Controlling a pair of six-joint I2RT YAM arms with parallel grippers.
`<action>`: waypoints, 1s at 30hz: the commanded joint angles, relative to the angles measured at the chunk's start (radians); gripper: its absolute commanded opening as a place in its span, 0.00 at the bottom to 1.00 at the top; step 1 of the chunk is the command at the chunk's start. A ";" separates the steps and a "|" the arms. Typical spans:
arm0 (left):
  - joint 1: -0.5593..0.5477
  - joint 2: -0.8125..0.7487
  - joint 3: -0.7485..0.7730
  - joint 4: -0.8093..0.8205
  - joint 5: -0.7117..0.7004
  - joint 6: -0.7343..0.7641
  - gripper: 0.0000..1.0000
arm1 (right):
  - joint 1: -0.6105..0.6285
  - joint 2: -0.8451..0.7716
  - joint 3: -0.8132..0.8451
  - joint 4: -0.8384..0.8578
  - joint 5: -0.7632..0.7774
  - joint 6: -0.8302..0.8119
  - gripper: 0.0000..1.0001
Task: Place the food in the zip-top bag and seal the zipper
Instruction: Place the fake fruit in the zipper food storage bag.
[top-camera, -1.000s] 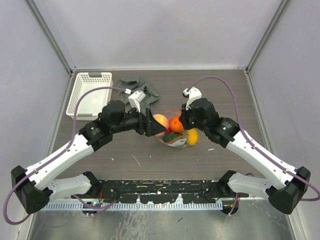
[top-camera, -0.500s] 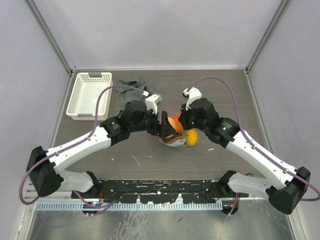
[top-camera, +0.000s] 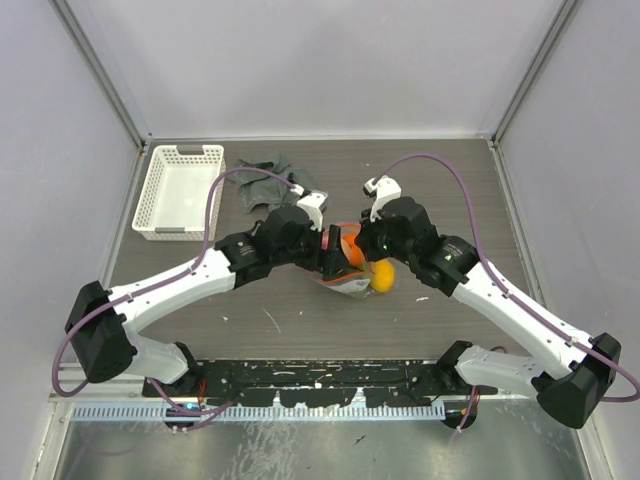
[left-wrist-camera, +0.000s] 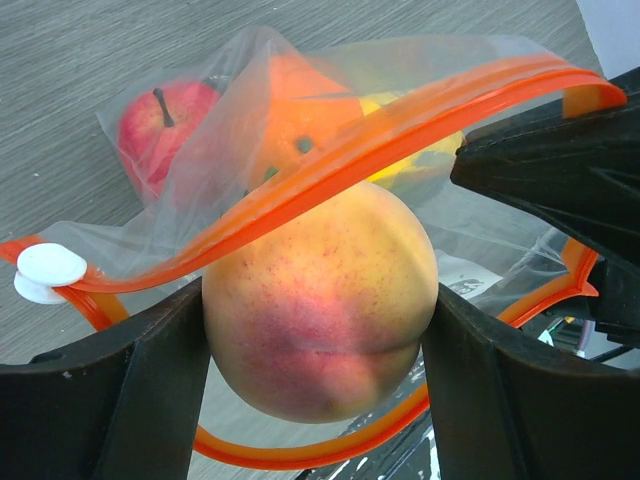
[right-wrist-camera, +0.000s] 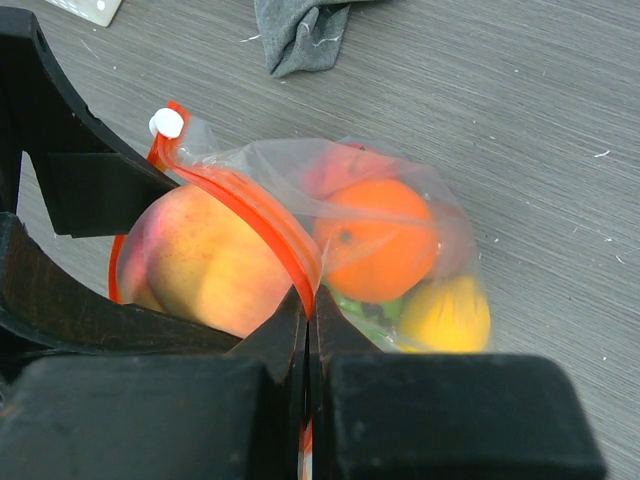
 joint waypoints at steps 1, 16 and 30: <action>-0.012 -0.019 0.051 0.004 -0.053 0.018 0.73 | 0.000 -0.019 0.002 0.064 -0.004 0.012 0.01; -0.020 -0.103 0.029 -0.020 -0.086 0.000 0.91 | -0.001 -0.017 -0.005 0.076 -0.025 0.017 0.03; -0.019 -0.228 0.008 -0.163 -0.253 -0.027 0.76 | 0.000 -0.008 0.000 0.078 -0.026 0.014 0.03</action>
